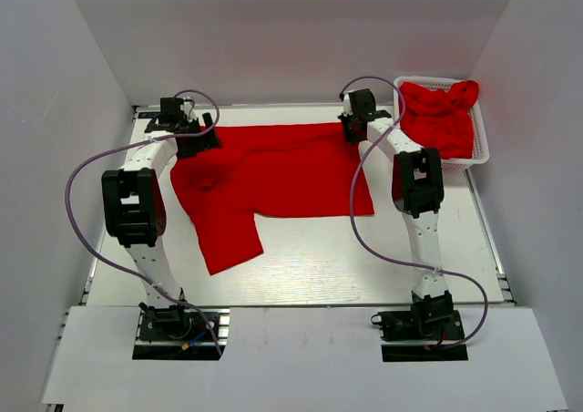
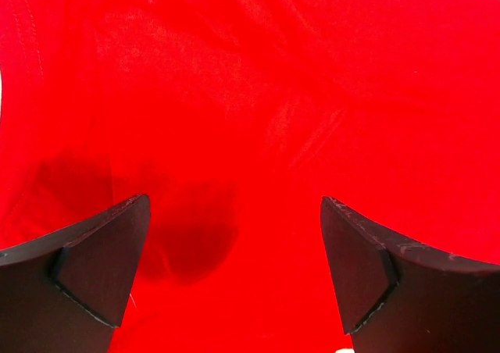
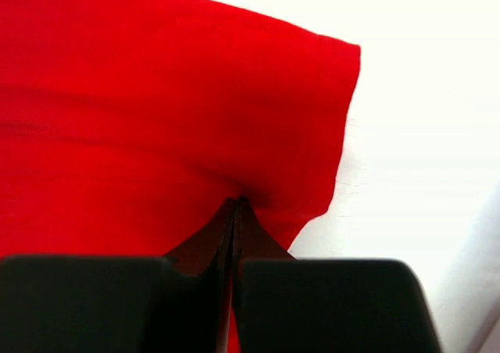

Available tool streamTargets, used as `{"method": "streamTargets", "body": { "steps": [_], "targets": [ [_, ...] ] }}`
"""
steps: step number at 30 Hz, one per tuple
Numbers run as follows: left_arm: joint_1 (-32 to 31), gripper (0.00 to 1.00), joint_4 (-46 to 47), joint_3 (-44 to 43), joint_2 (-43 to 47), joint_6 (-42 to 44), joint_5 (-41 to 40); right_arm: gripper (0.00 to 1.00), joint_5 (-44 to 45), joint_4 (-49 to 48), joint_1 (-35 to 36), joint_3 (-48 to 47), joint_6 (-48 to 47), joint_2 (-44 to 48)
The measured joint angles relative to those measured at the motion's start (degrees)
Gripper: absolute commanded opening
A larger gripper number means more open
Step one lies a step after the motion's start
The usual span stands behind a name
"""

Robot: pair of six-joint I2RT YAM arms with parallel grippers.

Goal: Fold and stack the t-shirts
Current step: Fold the flattened tshirt in 1/3 of the way

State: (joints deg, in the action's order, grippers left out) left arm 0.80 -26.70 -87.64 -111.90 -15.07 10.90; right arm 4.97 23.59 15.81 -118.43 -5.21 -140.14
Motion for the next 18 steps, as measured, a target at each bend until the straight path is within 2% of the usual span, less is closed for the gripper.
{"method": "streamTargets", "body": {
  "steps": [18],
  "targets": [
    [0.0,1.0,-0.76,-0.09,-0.35,0.26,0.09,0.0,-2.93,14.78,-0.15,-6.88,2.23,3.1]
  ]
}}
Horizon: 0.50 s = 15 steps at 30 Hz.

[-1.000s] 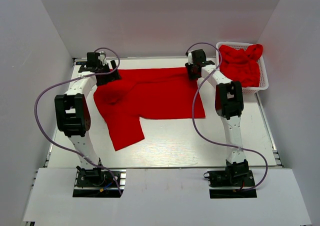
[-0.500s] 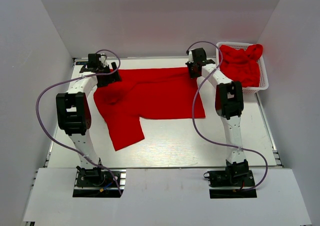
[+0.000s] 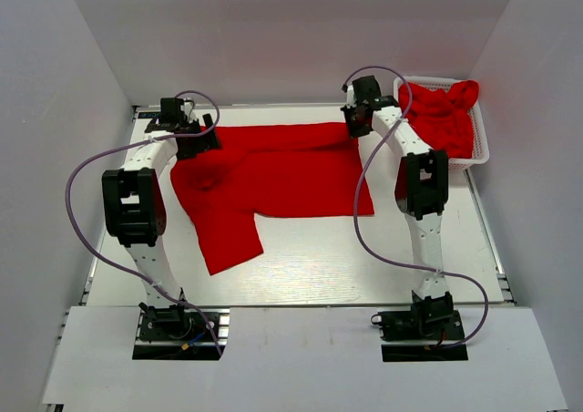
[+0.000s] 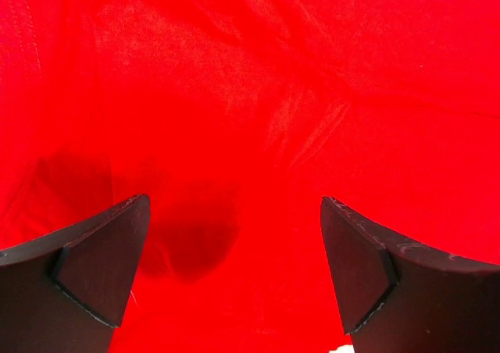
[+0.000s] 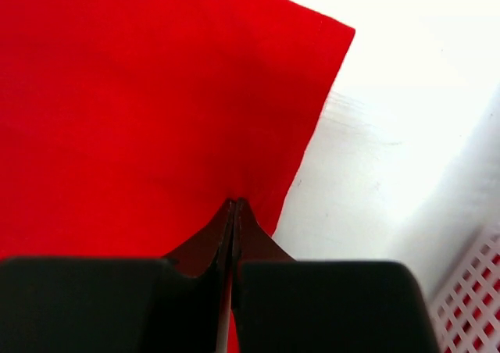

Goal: Fold and stack the t-shirts
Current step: Fold the flattened tshirt in 1/3 of the way

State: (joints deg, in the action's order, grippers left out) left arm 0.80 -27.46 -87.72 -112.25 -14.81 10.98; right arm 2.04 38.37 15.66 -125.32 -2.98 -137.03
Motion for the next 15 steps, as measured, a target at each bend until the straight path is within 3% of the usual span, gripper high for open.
{"method": "streamTargets", "body": {
  "steps": [9,10,12,15],
  "targets": [
    [0.0,1.0,-2.16,-1.38,-0.55,0.81,0.26,0.0,-2.23,4.07,-0.44,-0.57,-0.63,0.83],
    [0.0,1.0,-2.4,-1.51,-0.63,0.87,0.24,0.05,-2.12,4.26,-0.44,-0.57,-0.63,0.83],
    [0.0,1.0,-2.95,-1.6,-0.79,1.05,0.17,0.33,-1.55,4.57,-0.44,-0.46,-0.61,0.83],
    [0.0,1.0,-4.15,-1.64,-0.81,1.25,-0.04,0.57,0.2,5.11,-0.44,-0.42,-0.68,0.83]
  ]
}}
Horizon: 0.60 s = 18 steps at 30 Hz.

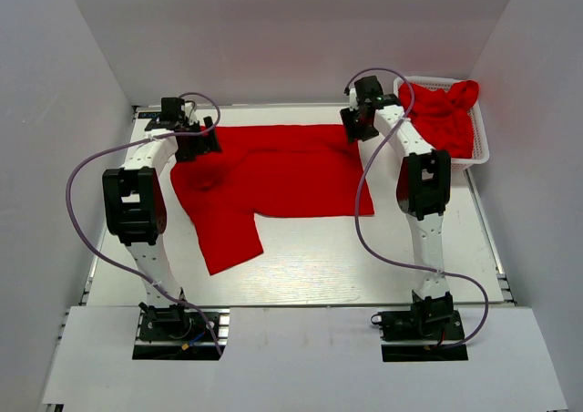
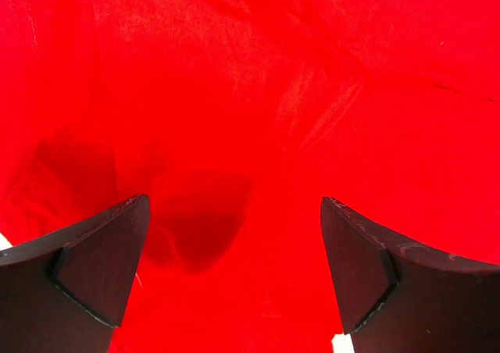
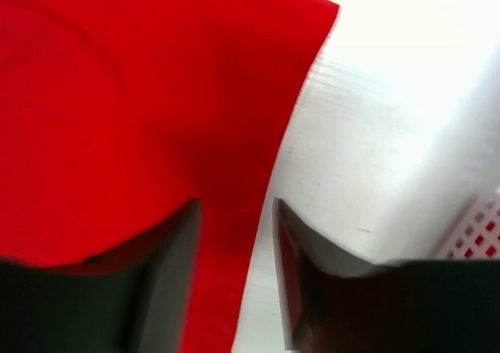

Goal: Fold and stack the t-shirts
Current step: Fold the flattened tshirt in 1/3 of the way

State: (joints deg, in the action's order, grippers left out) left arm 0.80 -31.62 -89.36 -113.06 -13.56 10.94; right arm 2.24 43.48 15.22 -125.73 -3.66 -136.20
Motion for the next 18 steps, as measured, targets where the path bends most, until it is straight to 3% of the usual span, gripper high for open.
{"method": "streamTargets", "body": {
  "steps": [1,6,18],
  "targets": [
    [0.0,1.0,-0.35,-0.09,-0.04,0.09,-0.02,0.67,0.52,0.07,0.0,0.0,-0.17,0.0],
    [0.0,1.0,-1.42,-0.76,-0.11,0.48,-0.04,0.89,0.35,-0.68,-0.11,1.7,-1.42,0.98],
    [-0.31,1.0,-3.61,-0.9,-0.02,1.11,1.14,0.9,-9.16,-5.42,-0.09,3.34,3.13,5.46]
  ]
}}
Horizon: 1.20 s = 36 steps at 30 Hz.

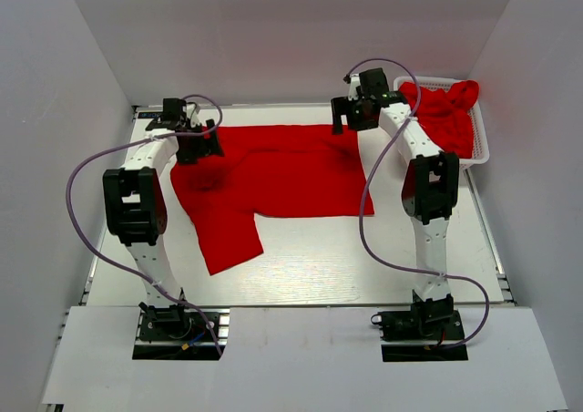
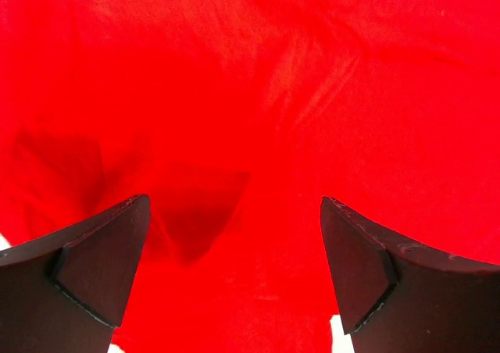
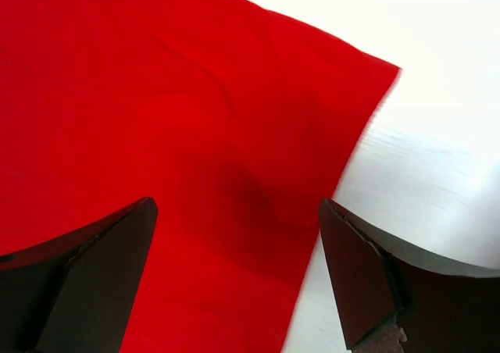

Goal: Fold and stack the t-shirts
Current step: Fold the flattened tshirt in 1/3 of the way, then grap the side of the flattened tshirt closest away from the robot with both arms

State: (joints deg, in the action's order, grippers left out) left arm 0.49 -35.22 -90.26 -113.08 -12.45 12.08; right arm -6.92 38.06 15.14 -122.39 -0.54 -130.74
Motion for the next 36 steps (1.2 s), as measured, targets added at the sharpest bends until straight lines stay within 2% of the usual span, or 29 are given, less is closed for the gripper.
{"method": "streamTargets", "body": {
  "steps": [4,6,13,16,23,25,29,30,36],
  "targets": [
    [-0.35,1.0,-0.24,4.76,1.73,-0.52,1.29,0.9,-3.58,-1.99,0.0,1.29,2.45,0.44],
    [-0.37,1.0,-0.24,8.92,3.82,-1.42,2.08,0.9,-3.91,-3.58,0.0,4.9,3.8,2.12],
    [-1.49,1.0,-3.23,24.74,19.65,-5.92,2.64,0.9,-1.11,-9.75,0.02,28.35,9.18,17.86],
    [-2.95,1.0,-4.9,30.32,26.69,-8.04,2.27,0.9,0.55,-12.28,0.04,35.5,12.02,24.44],
    [-6.75,1.0,-14.71,43.21,40.52,-15.8,0.7,0.9,4.26,-14.75,0.07,53.07,18.69,38.23],
    [-7.69,0.96,-19.19,45.77,44.44,-18.99,-1.27,0.9,5.9,-15.15,0.15,58.38,20.04,42.14],
    [-8.44,0.94,-23.8,48.96,48.0,-23.47,-4.39,0.9,7.85,-15.34,0.26,64.13,21.53,47.08],
    [-8.66,0.91,-24.09,50.01,48.43,-24.33,-4.96,0.9,8.31,-15.5,0.26,65.13,21.81,48.3],
    [-9.77,0.86,-24.68,53.81,49.13,-28.11,-6.58,0.9,10.01,-15.67,0.26,67.93,22.91,53.48]
  ]
}}
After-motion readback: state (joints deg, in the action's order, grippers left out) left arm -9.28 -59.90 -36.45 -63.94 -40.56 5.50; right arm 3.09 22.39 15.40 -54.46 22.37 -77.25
